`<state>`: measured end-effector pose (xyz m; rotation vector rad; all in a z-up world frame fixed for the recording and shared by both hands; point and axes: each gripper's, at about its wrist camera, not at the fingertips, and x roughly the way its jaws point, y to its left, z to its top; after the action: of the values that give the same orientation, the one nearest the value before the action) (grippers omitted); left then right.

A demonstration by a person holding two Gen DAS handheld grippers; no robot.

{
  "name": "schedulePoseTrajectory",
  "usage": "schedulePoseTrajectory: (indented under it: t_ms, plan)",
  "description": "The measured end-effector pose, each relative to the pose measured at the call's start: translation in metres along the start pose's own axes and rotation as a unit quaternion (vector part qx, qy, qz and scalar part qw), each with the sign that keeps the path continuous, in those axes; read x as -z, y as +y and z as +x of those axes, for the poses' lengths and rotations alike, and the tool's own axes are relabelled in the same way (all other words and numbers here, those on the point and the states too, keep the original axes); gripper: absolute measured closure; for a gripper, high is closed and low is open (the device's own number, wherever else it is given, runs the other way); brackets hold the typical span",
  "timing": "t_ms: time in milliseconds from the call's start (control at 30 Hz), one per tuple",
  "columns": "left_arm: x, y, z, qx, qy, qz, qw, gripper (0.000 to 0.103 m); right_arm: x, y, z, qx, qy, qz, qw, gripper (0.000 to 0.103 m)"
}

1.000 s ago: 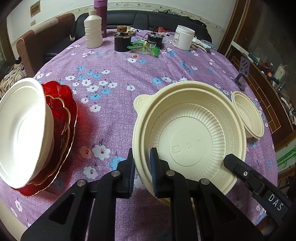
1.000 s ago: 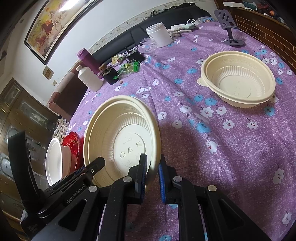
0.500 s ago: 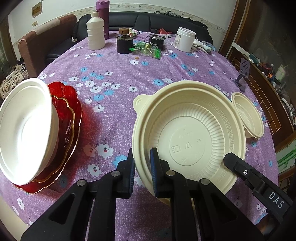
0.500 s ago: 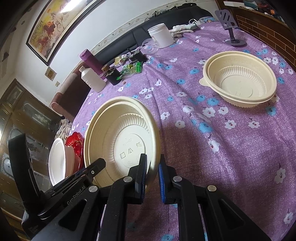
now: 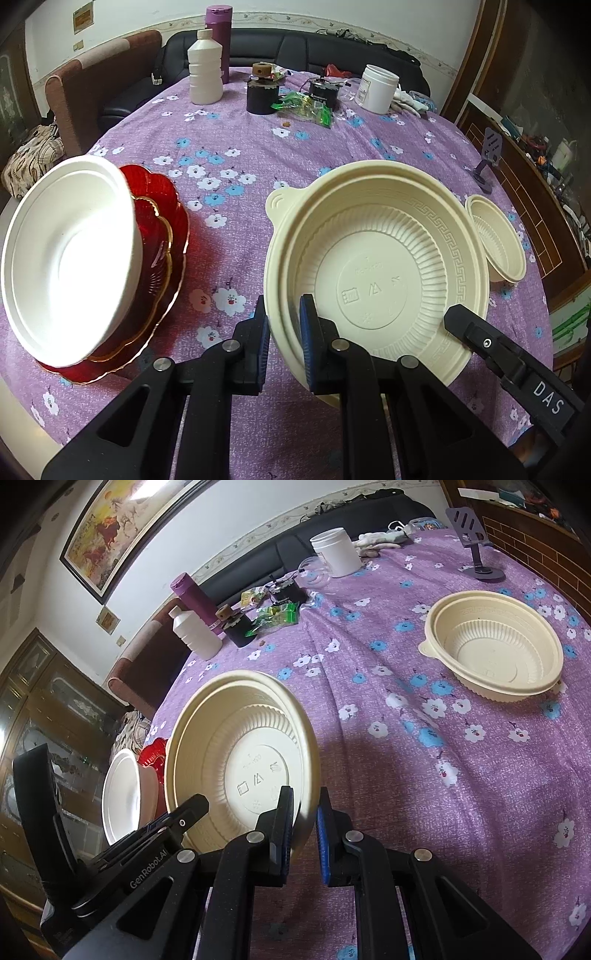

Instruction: Organize plates and bowls

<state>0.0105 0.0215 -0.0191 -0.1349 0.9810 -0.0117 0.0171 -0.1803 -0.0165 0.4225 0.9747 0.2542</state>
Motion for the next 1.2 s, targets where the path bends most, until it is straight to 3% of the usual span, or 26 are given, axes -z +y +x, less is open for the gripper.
schedulePoseTrajectory:
  t_ms: [600,900,1200]
  plan:
    - [-0.007,0.036,-0.04,-0.017,-0.041,-0.035,0.9984,0.089,-0.009,0.048,-0.006,-0.038,-0.009,-0.045,0.998,0.092]
    - [-0.01,0.096,-0.076,-0.053,-0.089,-0.086,0.9908,0.089,-0.012,0.118,0.004,-0.086,-0.002,-0.103,0.991,0.092]
    - [-0.004,0.158,-0.073,-0.086,-0.088,-0.142,0.9822,0.089,0.001,0.181,0.04,-0.108,0.034,-0.15,0.982,0.092]
